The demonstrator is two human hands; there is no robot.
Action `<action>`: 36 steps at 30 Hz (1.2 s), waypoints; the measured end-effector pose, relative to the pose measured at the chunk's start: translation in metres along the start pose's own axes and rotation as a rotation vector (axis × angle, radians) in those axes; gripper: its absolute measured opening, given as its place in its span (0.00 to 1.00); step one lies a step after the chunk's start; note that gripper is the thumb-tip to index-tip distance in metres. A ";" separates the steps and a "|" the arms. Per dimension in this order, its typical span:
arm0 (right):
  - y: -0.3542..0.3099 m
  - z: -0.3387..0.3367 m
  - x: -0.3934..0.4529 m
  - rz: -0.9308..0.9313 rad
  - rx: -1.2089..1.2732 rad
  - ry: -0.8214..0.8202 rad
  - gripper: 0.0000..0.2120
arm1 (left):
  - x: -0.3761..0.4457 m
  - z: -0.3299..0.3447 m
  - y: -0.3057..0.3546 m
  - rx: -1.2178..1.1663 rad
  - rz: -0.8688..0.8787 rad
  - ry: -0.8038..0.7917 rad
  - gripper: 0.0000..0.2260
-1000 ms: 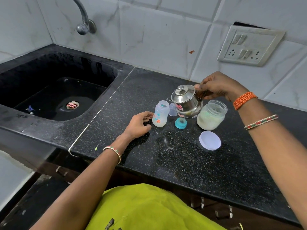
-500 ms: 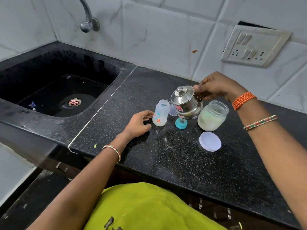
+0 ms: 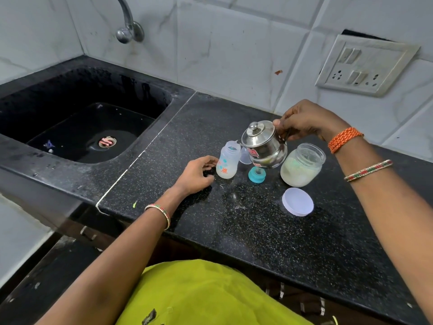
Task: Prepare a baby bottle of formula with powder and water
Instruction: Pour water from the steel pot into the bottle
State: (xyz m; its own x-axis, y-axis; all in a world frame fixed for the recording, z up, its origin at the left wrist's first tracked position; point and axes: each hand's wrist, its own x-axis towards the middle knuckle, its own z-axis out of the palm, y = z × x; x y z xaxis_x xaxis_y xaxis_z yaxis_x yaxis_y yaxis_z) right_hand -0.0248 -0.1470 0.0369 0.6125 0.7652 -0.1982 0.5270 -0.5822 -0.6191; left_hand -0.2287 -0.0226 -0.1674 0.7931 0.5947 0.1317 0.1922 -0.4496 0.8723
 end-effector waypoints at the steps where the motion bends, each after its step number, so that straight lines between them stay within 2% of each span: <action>1: 0.000 0.000 0.001 0.001 -0.003 0.000 0.08 | 0.000 0.000 0.000 -0.003 0.001 0.000 0.22; 17: -0.006 -0.006 0.002 -0.006 -0.022 -0.030 0.08 | -0.002 0.000 0.002 -0.009 0.010 0.013 0.22; 36: -0.010 -0.004 -0.011 0.030 -0.072 0.016 0.09 | -0.002 0.001 0.001 -0.009 0.038 0.021 0.21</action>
State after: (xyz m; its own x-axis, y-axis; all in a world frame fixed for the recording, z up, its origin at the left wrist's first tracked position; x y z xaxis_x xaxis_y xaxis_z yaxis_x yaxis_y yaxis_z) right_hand -0.0344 -0.1508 0.0486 0.6380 0.7427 -0.2034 0.5487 -0.6238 -0.5566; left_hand -0.2300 -0.0250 -0.1673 0.7872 0.5915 0.1745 0.1572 -0.4661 0.8706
